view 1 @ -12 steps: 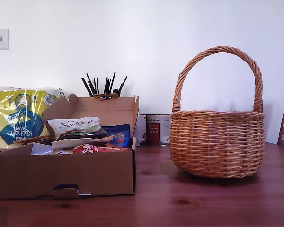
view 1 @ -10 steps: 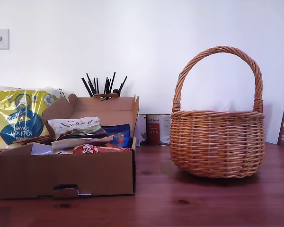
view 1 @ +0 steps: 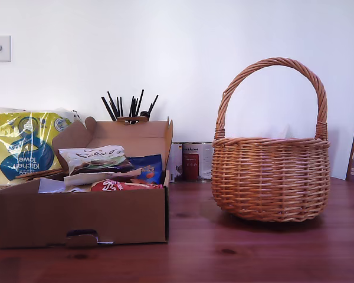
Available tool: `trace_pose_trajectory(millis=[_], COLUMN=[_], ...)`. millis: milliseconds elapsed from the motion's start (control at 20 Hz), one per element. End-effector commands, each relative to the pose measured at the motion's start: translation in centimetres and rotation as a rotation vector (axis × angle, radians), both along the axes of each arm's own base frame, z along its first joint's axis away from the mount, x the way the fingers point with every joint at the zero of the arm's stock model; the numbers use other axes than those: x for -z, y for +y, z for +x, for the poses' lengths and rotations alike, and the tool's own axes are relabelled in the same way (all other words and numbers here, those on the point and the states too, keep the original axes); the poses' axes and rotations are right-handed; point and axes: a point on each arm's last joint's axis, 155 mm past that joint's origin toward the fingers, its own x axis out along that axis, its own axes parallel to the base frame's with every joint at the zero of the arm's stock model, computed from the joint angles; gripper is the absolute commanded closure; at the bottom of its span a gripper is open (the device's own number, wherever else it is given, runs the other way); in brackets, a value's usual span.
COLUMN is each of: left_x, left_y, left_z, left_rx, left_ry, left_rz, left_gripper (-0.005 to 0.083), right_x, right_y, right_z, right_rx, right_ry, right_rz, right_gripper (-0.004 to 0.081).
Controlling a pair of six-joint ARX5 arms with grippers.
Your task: Move the bags of Easter eggs from the cardboard box on the left into the woven basket on the right side.
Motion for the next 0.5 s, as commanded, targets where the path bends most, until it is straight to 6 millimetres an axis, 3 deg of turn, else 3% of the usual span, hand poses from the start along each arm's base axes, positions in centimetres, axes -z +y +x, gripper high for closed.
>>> trace_pose_trajectory(millis=[0,250,350,450], left_x=[-1.7,-6.7,-7.4,-7.7], left_y=[-0.3,-2.7,-4.1,-5.9], left_z=[-0.1,-1.3,-1.6,-2.0], left_rx=[0.015,0.145,0.226,0.328], left_ry=[-0.042,-0.12,-0.1,-0.071], left_rz=[-0.026,-0.04,-0.05,-0.053], left_gripper=[0.0797,0.0797,0.0797,0.0797], right_x=[-3.5,-7.3,-8.6,-10.7], right_y=[0.4,3.4,5.2,7.8], right_z=[-0.3,-2.5,-3.6,-4.9], right_rx=[-0.019,-0.163,-0.257,-0.384], right_ry=[-0.077,-0.018,0.022,0.046], right_rz=[0.025,0.063,0.084,0.211], right_gripper=[0.0782,0.0782,0.0782,0.0782])
